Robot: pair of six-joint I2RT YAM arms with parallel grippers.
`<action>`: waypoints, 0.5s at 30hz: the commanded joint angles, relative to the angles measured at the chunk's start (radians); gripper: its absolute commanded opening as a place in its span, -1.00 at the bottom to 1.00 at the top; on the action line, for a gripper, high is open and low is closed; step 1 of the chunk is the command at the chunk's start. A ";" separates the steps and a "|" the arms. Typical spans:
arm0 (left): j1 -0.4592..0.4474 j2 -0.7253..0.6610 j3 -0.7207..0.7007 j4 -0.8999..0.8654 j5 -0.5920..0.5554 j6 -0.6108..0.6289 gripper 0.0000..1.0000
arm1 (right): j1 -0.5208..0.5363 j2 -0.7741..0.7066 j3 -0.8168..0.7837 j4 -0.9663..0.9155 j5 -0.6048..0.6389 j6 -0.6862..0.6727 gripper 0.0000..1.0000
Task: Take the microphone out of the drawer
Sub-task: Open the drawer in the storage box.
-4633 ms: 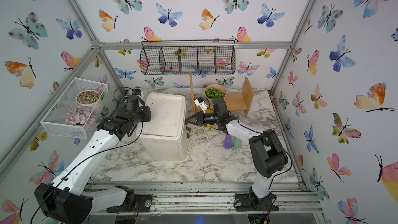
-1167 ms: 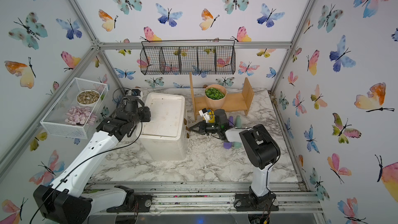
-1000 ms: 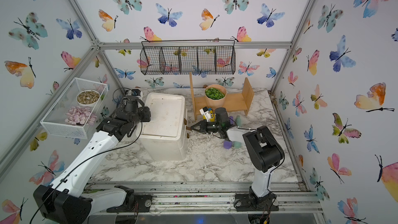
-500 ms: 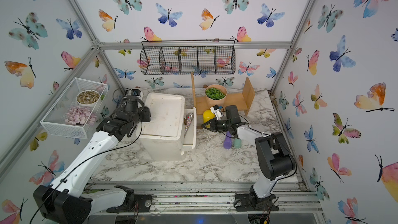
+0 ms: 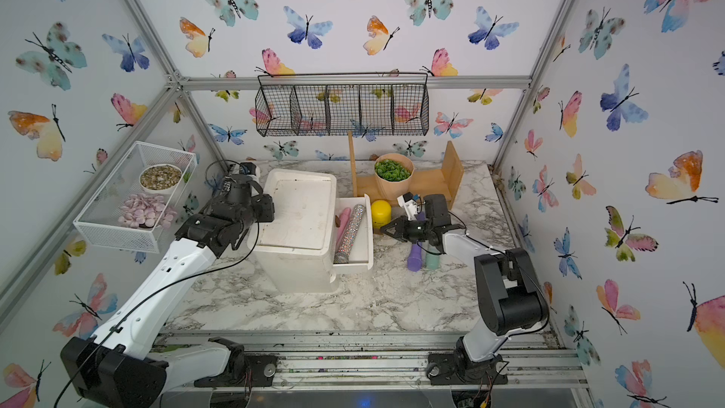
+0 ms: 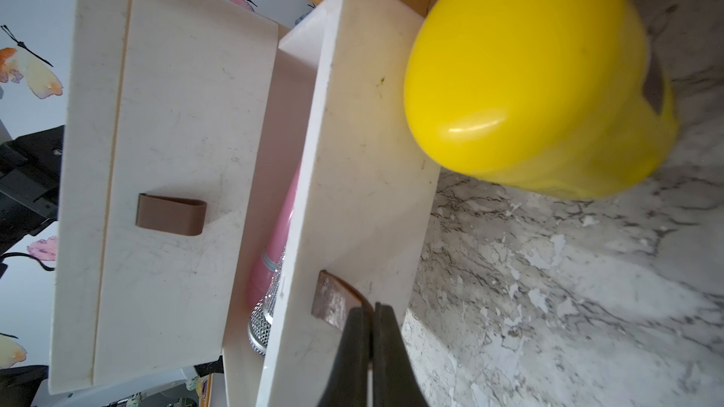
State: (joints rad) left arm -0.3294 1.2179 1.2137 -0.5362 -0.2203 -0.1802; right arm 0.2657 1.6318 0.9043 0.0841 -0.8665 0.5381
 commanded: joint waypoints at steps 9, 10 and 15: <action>-0.015 -0.004 -0.013 -0.035 -0.061 -0.006 -1.00 | -0.045 -0.096 -0.039 -0.075 0.081 -0.043 -0.96; -0.015 -0.002 -0.012 -0.032 -0.069 0.000 -1.00 | -0.045 -0.099 -0.047 -0.066 0.069 -0.036 -0.96; -0.013 0.015 0.005 -0.031 -0.138 0.027 -1.00 | -0.045 -0.108 -0.079 -0.034 0.052 -0.010 -0.96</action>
State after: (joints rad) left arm -0.3363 1.2190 1.2140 -0.5362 -0.2592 -0.1650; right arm 0.2386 1.5406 0.8417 0.0437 -0.8333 0.5201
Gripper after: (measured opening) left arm 0.184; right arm 0.071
